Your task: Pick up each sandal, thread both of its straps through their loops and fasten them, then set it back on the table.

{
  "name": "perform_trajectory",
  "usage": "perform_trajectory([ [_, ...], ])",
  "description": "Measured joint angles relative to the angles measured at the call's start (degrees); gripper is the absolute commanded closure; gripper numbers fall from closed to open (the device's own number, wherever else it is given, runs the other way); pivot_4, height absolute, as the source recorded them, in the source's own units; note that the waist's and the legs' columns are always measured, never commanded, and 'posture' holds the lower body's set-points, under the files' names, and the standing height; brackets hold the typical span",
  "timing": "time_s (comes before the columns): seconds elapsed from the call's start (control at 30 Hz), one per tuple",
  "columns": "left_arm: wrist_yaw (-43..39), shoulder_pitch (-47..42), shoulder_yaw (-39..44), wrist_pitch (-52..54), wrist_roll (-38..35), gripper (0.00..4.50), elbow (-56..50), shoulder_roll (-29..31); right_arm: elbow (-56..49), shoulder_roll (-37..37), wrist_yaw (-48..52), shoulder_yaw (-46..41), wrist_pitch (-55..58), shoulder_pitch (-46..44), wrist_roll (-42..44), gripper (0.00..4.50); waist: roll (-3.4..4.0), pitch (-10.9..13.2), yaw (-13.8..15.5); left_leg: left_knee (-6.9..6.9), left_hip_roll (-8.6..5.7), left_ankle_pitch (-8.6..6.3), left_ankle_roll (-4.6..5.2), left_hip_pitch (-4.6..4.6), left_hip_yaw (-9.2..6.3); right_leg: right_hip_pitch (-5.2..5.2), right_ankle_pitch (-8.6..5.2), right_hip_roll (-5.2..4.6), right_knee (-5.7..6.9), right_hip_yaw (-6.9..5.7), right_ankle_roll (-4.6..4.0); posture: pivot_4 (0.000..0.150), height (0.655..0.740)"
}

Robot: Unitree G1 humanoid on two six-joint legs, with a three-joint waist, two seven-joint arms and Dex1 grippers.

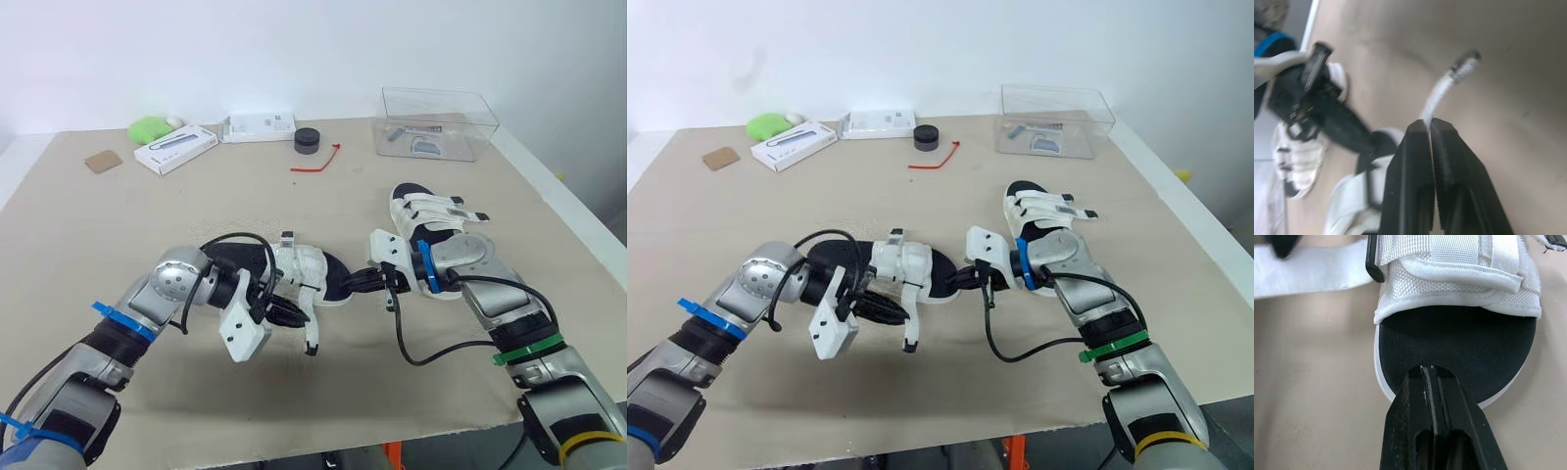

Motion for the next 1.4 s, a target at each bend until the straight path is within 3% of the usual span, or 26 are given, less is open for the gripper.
perform_trajectory([
  [0.37, 1.46, -0.77, 0.28, -1.57, -0.97, 4.41, 5.06, 0.96, 0.09, -0.21, 0.23, -0.01, 0.04, -0.03, -0.01, 4.50, 0.00, 0.00, 0.00, 0.01, 0.02, 0.00, 0.00, -0.02, 0.01, 0.00, 0.01, -0.04, 0.00, -0.02, 0.00, 0.150, 0.7400],
  [0.53, 0.38, 0.82, 0.33, 12.53, -9.33, 4.41, -1.41, -0.37, 0.12, -0.12, 0.26, 0.00, -0.04, -0.08, -0.01, 4.50, 0.00, 0.00, -0.02, 0.01, 0.01, 0.00, 0.00, -0.02, -0.02, 0.00, -0.02, 0.00, 0.01, -0.04, 0.04, 0.150, 0.7400],
  [0.67, -2.14, 0.79, 0.77, 35.01, -19.18, 4.41, -6.89, -0.47, 0.21, -0.12, 0.26, 0.00, -0.09, -0.11, -0.04, 4.50, 0.00, 0.00, -0.06, 0.05, 0.00, 0.00, 0.00, -0.03, -0.06, 0.00, -0.03, 0.07, 0.03, -0.07, 0.06, 0.150, 0.7400],
  [0.93, -4.27, -4.58, 3.31, 64.44, -28.33, 4.41, -6.53, -4.82, 0.37, -0.13, 0.33, 0.04, -0.10, -0.31, -0.08, 4.50, 0.00, 0.00, -0.03, 0.08, -0.03, 0.01, -0.01, -0.04, -0.09, 0.00, -0.03, 0.12, 0.03, -0.09, 0.05, 0.150, 0.7400],
  [1.4, -0.37, -8.32, 11.98, 73.99, -27.16, 4.41, 6.06, -11.07, 0.08, -0.69, 0.13, 0.01, 0.21, -0.20, -0.02, 4.50, 0.00, 0.00, -0.02, 0.08, -0.06, 0.01, -0.02, -0.06, -0.08, 0.00, -0.02, 0.08, 0.02, -0.07, 0.03, 0.150, 0.7400],
])
